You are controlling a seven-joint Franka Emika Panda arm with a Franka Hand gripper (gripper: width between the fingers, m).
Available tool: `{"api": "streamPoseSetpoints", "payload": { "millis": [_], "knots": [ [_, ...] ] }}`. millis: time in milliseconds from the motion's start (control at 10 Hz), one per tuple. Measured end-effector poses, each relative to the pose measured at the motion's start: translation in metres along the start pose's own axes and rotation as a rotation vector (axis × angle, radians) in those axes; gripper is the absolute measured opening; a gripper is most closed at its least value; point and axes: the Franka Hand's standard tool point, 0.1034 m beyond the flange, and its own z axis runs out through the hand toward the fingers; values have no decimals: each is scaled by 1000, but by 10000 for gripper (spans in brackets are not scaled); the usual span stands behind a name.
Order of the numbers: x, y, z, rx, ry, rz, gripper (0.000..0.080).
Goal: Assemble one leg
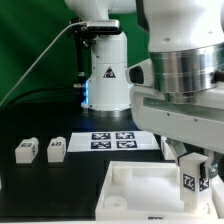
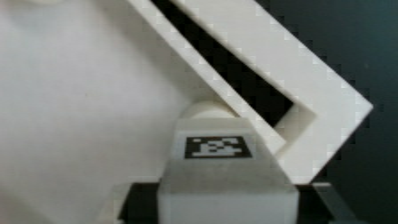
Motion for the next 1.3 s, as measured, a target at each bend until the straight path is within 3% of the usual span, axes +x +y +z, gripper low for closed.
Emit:
{"api": "streamPoseSetpoints", "payload": {
  "millis": [100, 200, 300, 400, 700, 800, 900, 1000, 1200, 1300],
  "knots": [
    [-3, -1, 1, 32, -3, 196, 292],
    [-7, -3, 2, 84, -2, 361, 294],
    [-11, -6, 4, 106, -1, 507, 294],
    [-13, -8, 4, 108, -7, 630, 294],
    [-13, -8, 5, 107, -10, 689, 294],
    [-13, -8, 5, 107, -10, 689, 485],
    [-13, -6, 5, 92, -11, 626, 485],
    [-14, -1, 3, 59, -23, 506, 613],
    [-16, -4, -2, 18, -37, 343, 647],
    [-16, -5, -4, 18, -39, 262, 647]
  ]
}}
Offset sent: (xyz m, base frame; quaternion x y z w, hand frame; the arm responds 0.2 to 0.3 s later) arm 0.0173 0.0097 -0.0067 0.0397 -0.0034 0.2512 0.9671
